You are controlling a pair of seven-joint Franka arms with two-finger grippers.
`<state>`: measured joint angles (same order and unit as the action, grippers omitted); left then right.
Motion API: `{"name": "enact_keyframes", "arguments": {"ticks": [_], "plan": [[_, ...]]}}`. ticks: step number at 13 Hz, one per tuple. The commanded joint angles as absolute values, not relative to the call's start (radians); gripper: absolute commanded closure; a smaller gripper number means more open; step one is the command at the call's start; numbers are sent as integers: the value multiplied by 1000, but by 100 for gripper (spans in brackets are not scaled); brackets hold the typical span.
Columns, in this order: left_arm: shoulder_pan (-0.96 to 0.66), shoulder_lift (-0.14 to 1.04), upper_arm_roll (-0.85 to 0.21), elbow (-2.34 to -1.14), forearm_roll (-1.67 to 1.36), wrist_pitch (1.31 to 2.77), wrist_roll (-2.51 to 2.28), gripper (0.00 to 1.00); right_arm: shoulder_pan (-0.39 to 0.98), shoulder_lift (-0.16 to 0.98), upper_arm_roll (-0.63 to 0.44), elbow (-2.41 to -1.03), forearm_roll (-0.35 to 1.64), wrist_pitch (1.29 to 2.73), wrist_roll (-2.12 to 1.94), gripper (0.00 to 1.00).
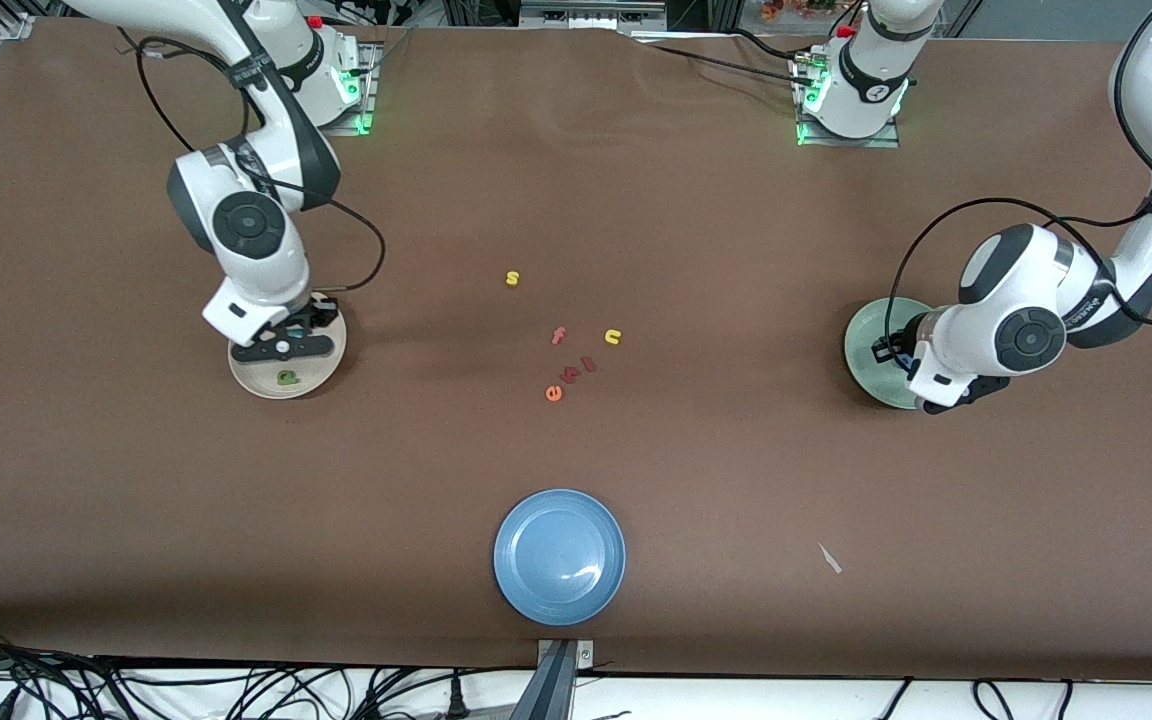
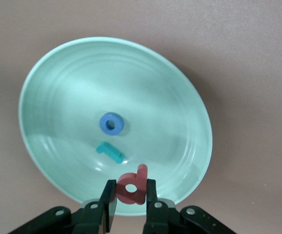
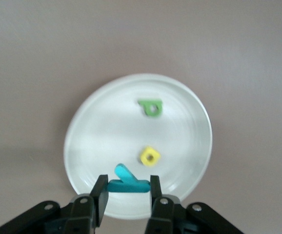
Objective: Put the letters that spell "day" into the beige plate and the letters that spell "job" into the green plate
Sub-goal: 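Drop the Y on the white plate while the left gripper drops the pink D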
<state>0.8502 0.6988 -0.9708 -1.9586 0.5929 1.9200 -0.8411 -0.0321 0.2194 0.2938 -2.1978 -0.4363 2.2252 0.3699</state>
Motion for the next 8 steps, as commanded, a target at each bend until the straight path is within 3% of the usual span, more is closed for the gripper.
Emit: {"name": "enact_keyframes", "arguments": {"ticks": [1, 2, 3, 4, 5, 8], "plan": [[839, 730, -973, -1956, 623, 1982, -839, 78, -29, 164, 291, -2273, -397, 2217, 347, 28], [838, 732, -954, -1956, 624, 1991, -830, 60, -29, 164, 291, -2272, -385, 2217, 347, 13], [836, 729, -953, -1954, 624, 1988, -827, 40, -31, 163, 290, -2270, -359, 2217, 345, 7], [833, 724, -953, -1948, 626, 1983, -825, 6, -31, 163, 290, -2269, -351, 2215, 344, 6], [825, 718, -957, -1931, 624, 1980, -807, 0, -31, 163, 290, -2261, -351, 2214, 342, 4], [783, 712, -985, -1757, 607, 1799, -764, 0, -31, 166, 290, -2151, -318, 2111, 342, 1]]}}
